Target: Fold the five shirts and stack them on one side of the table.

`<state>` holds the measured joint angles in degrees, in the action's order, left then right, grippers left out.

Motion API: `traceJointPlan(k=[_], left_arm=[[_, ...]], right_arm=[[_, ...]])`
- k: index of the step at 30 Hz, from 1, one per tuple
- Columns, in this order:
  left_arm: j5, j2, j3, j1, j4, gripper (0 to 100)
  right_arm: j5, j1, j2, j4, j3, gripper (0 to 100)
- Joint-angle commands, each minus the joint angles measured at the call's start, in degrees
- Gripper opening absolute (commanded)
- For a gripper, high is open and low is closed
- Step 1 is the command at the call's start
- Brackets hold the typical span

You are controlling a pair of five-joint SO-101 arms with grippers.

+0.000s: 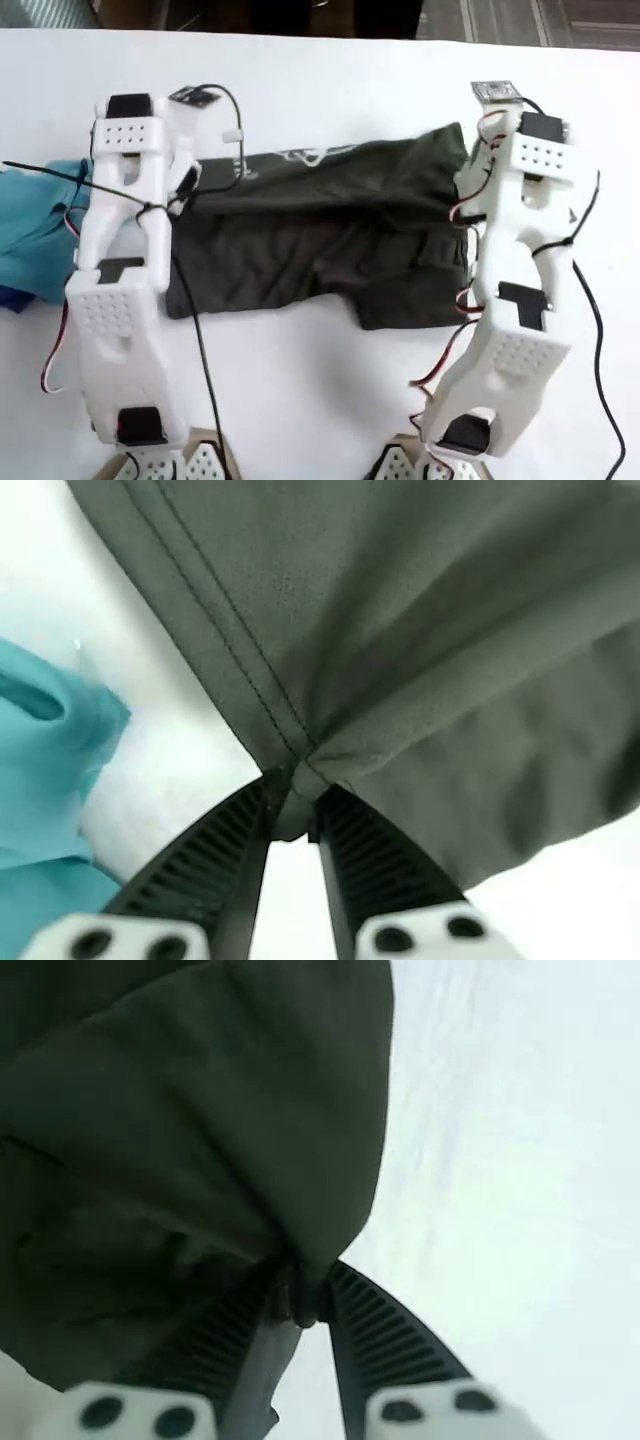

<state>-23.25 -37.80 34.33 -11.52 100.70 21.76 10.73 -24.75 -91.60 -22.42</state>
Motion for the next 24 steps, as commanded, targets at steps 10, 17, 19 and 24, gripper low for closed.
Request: traceJointPlan(k=[10,17,19,24], left_arm=[[-0.3,27.1,-26.1,3.9,-5.7,3],[-0.5,38.7,-47.9,1.6,-14.9,3],[-1.6,40.8,-52.4,1.6,-17.2,3],[-2.5,41.8,-62.5,1.6,-24.4,3]], right_arm=[[4.7,2.9,23.3,4.0,22.5,2.0],[9.2,3.0,41.2,12.2,46.5,2.0],[10.0,3.4,45.0,14.5,51.9,2.0],[10.7,3.4,49.0,18.4,60.9,2.0]])
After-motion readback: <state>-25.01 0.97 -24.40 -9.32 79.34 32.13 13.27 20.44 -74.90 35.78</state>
